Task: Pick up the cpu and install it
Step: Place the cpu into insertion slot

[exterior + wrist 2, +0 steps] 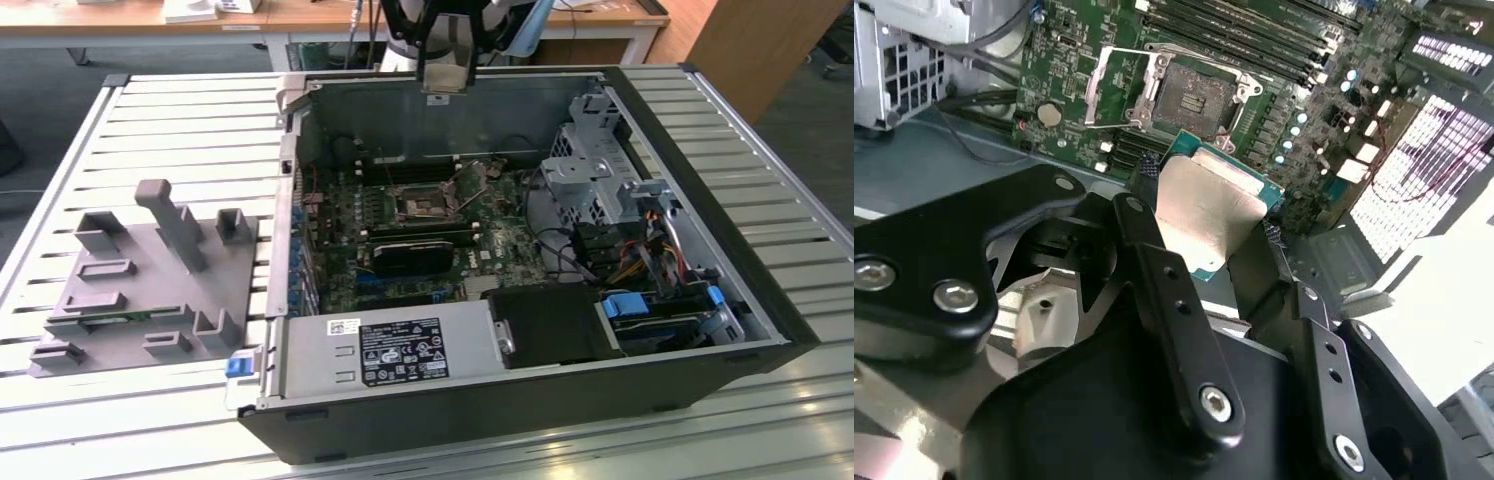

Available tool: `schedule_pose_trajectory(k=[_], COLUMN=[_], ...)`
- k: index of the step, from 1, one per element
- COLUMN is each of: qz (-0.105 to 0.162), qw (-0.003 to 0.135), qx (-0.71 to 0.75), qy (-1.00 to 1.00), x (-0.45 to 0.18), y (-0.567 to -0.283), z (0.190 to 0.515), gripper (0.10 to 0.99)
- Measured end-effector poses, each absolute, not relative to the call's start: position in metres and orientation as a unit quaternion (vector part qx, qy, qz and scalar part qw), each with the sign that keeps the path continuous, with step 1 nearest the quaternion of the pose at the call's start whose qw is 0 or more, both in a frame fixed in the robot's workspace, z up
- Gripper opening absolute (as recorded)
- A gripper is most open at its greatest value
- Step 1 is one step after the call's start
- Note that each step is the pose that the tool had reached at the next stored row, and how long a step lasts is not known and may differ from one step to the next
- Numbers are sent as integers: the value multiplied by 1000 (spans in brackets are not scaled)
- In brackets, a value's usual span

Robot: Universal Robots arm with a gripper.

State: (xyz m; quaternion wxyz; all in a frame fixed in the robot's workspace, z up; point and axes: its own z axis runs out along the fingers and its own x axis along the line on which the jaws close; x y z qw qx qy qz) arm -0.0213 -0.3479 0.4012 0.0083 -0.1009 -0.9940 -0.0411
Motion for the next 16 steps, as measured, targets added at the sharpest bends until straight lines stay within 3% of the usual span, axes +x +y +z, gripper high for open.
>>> schedule_pose_trajectory(k=[16], qz=[-42], qw=[5], qx=[-174], qy=[-984], x=[-21], y=[-348], z=[401], gripper=[533])
